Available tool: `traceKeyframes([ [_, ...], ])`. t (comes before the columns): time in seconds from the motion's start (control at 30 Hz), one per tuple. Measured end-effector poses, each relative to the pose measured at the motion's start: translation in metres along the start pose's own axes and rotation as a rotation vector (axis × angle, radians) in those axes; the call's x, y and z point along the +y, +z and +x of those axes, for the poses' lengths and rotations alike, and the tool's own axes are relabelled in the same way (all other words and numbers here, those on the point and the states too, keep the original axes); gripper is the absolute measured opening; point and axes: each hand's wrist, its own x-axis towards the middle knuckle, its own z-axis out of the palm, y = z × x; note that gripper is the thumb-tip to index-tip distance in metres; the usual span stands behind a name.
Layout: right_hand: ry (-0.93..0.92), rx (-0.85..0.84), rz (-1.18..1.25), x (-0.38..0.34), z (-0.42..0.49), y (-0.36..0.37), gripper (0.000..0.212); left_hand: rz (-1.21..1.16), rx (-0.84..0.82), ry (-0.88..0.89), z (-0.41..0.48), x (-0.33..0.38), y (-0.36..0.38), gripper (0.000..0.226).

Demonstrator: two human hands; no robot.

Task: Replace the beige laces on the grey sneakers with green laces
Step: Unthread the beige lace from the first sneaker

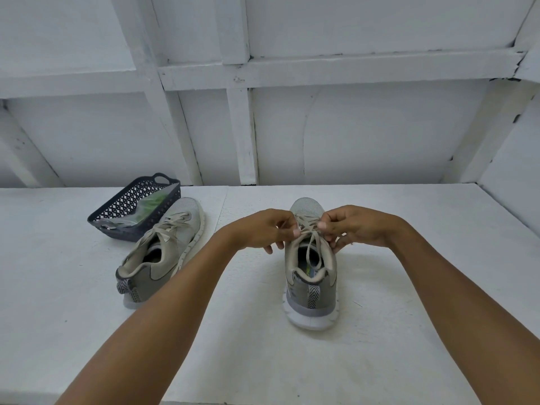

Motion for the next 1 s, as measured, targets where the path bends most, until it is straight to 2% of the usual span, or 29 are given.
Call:
traceKeyframes([
  [0.1,-0.001,0.004,0.022,0.0,-0.001,-0.002,0.024,-0.075,0.016,0.045,-0.002,-0.003,-0.001,0.011],
  [0.17,-0.002,0.009,0.083,0.004,-0.003,-0.005,0.021,-0.252,0.04,0.059,-0.004,-0.007,-0.003,0.011],
  [0.23,-0.026,0.007,0.213,0.007,-0.007,-0.011,0.026,-0.512,0.082,0.063,-0.007,-0.014,-0.008,0.014],
  [0.33,-0.167,-0.009,0.484,0.016,-0.011,-0.02,0.043,-0.973,0.151,0.162,-0.011,-0.024,-0.013,0.017],
  [0.4,-0.277,0.01,0.674,0.02,-0.01,-0.022,0.038,-1.274,0.201,0.21,-0.01,-0.022,-0.014,0.022],
  [0.43,-0.312,0.03,0.73,0.02,-0.009,-0.022,0.036,-1.352,0.237,0.184,-0.009,-0.019,-0.015,0.024],
  [0.47,-0.319,0.053,0.751,0.017,-0.009,-0.022,0.037,-1.326,0.276,0.128,-0.007,-0.015,-0.016,0.025],
  [0.5,-0.293,0.079,0.74,0.013,-0.008,-0.02,0.041,-1.204,0.305,0.056,-0.006,-0.013,-0.017,0.024],
  [0.57,-0.177,0.15,0.611,0.006,-0.007,-0.016,0.048,-0.818,0.287,-0.059,-0.003,-0.012,-0.017,0.017],
  [0.63,-0.052,0.202,0.318,0.004,-0.006,-0.012,0.038,-0.482,0.176,-0.109,-0.004,-0.013,-0.017,0.014],
  [0.73,0.053,0.073,-0.067,0.003,-0.01,-0.006,0.034,-0.148,-0.038,-0.109,-0.009,-0.011,-0.017,0.029],
  [0.8,0.046,-0.014,-0.107,0.002,-0.013,-0.005,0.033,-0.135,-0.081,-0.086,-0.012,-0.009,-0.018,0.026],
  [0.87,-0.003,0.006,-0.046,0.003,-0.013,-0.007,0.031,-0.271,-0.029,-0.051,-0.012,-0.008,-0.02,0.021],
  [0.97,-0.108,0.068,0.201,0.009,-0.007,-0.011,0.023,-0.53,0.086,-0.005,-0.009,-0.008,-0.021,0.014],
  [1.0,-0.13,0.069,0.264,0.01,-0.005,-0.012,0.023,-0.592,0.083,0.015,-0.009,-0.007,-0.02,0.019],
])
